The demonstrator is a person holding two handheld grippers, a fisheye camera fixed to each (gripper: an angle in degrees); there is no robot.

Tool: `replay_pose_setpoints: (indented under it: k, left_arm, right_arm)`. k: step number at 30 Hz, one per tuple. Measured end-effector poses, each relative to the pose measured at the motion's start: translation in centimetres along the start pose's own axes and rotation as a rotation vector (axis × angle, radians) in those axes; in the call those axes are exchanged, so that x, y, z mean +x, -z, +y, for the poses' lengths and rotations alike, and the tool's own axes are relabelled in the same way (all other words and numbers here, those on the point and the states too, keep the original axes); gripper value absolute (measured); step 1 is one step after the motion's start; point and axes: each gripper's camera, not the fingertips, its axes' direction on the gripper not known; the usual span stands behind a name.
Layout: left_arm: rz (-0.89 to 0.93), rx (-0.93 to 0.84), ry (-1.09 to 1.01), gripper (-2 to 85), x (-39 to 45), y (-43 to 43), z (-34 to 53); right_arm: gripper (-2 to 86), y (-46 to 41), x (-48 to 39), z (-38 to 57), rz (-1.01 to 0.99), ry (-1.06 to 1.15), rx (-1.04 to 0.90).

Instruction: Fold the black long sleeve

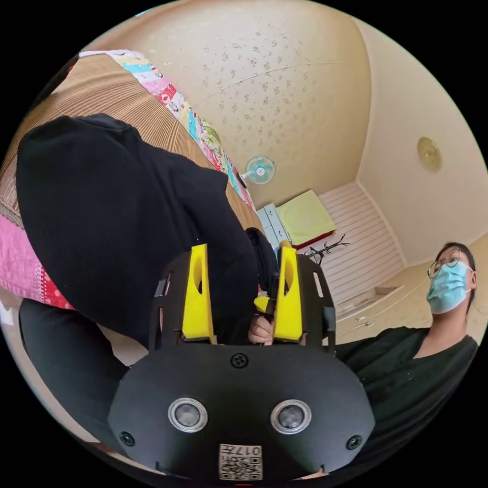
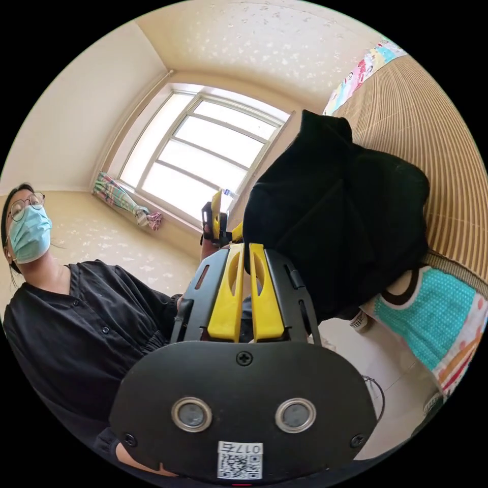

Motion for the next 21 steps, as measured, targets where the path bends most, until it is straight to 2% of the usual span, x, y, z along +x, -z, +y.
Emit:
replay_pose_setpoints:
  k: [3, 6, 8, 10, 11, 16, 21]
  left_arm:
    - [-0.092, -0.101, -0.005, 19.7, -0.3, -0.6, 0.6]
    - [0.008, -0.065, -0.018, 8.2, -0.9, 0.5, 1.7]
    - [0.061, -0.031, -0.115, 5.0, -0.3, 2.2, 2.1]
    - [0.127, 0.015, -0.384, 4.3, 2.7, 6.0, 3.0]
    - [0.17, 0.035, -0.444, 4.3, 3.4, 7.2, 3.3]
    - [0.699, 0.194, -0.877, 4.1, 7.6, 17.4, 4.9]
    - [0.979, 0.124, -1.192, 4.0, 13.0, 19.8, 6.5]
  right_arm:
    - [2.3, -2.1, -0.5, 1.1, -0.017, 0.036, -0.044]
    - [2.2, -3.7, -0.9, 2.2, -0.06, 0.071, -0.076]
    - [2.0, -3.4, -1.9, 3.0, -0.108, 0.12, -0.036]
    - [1.8, -1.9, -3.9, 4.1, -0.205, 0.232, 0.012]
    - [1.8, -1.5, -4.4, 4.3, -0.217, 0.254, 0.019]
    - [2.2, 2.2, -8.4, 7.6, -0.117, 0.402, 0.047]
    - [4.2, 4.0, -8.5, 10.3, -0.012, 0.386, 0.111]
